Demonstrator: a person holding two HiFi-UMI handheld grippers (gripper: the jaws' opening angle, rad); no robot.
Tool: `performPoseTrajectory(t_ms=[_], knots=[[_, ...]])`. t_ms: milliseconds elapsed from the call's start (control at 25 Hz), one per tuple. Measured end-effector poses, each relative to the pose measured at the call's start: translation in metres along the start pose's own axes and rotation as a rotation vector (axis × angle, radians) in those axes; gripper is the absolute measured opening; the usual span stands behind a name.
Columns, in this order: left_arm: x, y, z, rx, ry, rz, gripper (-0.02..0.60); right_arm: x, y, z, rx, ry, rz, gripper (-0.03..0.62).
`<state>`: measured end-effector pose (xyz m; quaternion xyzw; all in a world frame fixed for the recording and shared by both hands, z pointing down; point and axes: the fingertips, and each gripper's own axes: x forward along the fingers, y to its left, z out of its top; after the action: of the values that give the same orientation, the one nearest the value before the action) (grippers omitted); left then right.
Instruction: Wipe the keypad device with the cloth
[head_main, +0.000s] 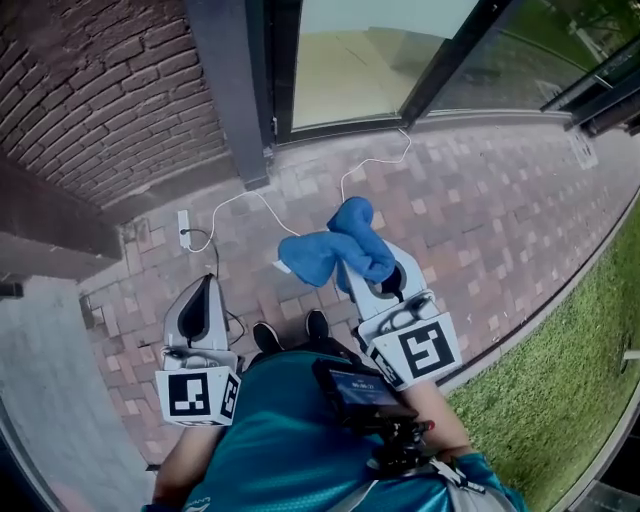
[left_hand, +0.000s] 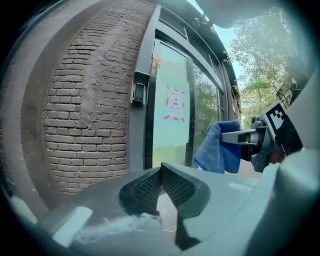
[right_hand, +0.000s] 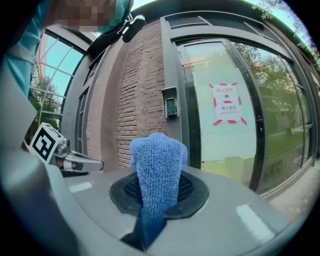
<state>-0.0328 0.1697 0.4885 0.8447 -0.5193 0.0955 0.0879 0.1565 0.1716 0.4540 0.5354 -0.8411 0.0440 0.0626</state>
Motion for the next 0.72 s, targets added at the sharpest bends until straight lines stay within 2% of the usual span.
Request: performPoseTrajectory(t_ms=[240, 720], knots=[[0.01, -0.008, -0.003, 0.01, 0.023, 0.017, -0.006, -0.007, -0.02, -0.008, 0.038, -0.01, -0.021, 0.043], [0.005, -0.012, -0.004, 0.008, 0.01, 0.026, -0.006, -0.017, -0.016, -0.003, 0.015, -0.023, -0.01, 0.043]])
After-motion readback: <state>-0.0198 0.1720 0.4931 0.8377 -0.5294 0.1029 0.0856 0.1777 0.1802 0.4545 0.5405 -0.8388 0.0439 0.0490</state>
